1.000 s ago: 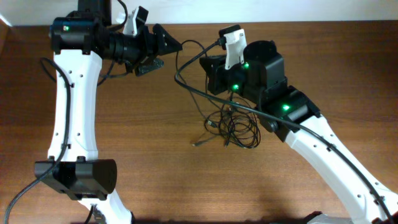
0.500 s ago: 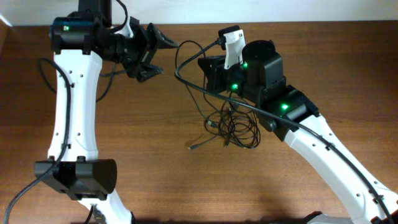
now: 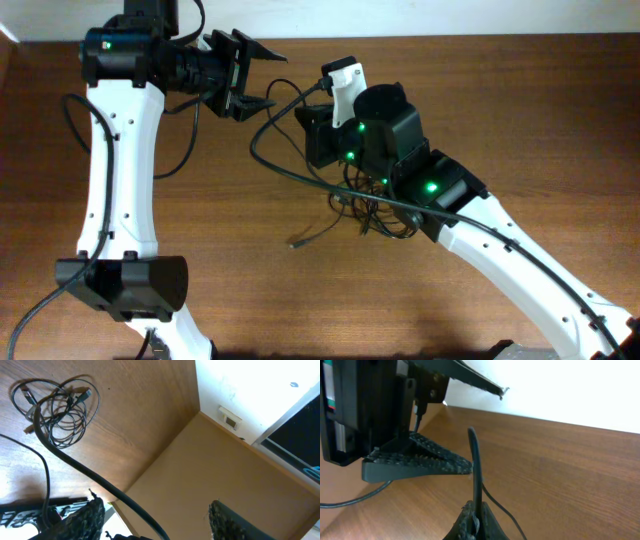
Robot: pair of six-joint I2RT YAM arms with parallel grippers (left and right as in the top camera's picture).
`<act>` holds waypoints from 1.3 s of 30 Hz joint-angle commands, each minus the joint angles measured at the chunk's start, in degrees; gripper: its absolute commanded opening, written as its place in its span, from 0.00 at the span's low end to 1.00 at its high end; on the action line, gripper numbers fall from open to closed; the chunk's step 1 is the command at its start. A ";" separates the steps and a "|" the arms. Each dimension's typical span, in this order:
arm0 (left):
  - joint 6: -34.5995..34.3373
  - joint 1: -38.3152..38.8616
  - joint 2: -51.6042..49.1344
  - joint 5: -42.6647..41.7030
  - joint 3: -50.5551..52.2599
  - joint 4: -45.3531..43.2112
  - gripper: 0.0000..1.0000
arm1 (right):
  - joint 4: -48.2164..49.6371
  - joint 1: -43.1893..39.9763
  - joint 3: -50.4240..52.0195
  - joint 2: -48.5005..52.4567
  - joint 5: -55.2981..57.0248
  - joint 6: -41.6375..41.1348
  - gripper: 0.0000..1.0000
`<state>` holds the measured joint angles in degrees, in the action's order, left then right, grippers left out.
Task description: Untangle cables
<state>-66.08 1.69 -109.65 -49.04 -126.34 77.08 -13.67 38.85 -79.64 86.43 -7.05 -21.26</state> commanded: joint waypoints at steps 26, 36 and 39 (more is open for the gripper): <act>0.37 4.85 -0.13 -1.16 -0.46 -0.39 0.41 | -0.46 2.34 -0.20 0.20 15.19 -0.04 0.04; 0.35 4.85 -0.13 -1.18 -0.46 -1.64 0.36 | -0.46 2.34 -0.20 0.20 11.87 -0.07 0.04; 0.33 4.85 -0.13 -1.18 -0.46 -1.64 0.36 | -0.46 2.34 -0.20 0.20 8.76 -0.11 0.04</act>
<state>-66.87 6.68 -109.65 -49.54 -126.34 75.59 -14.15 40.88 -79.64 86.43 5.08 -21.19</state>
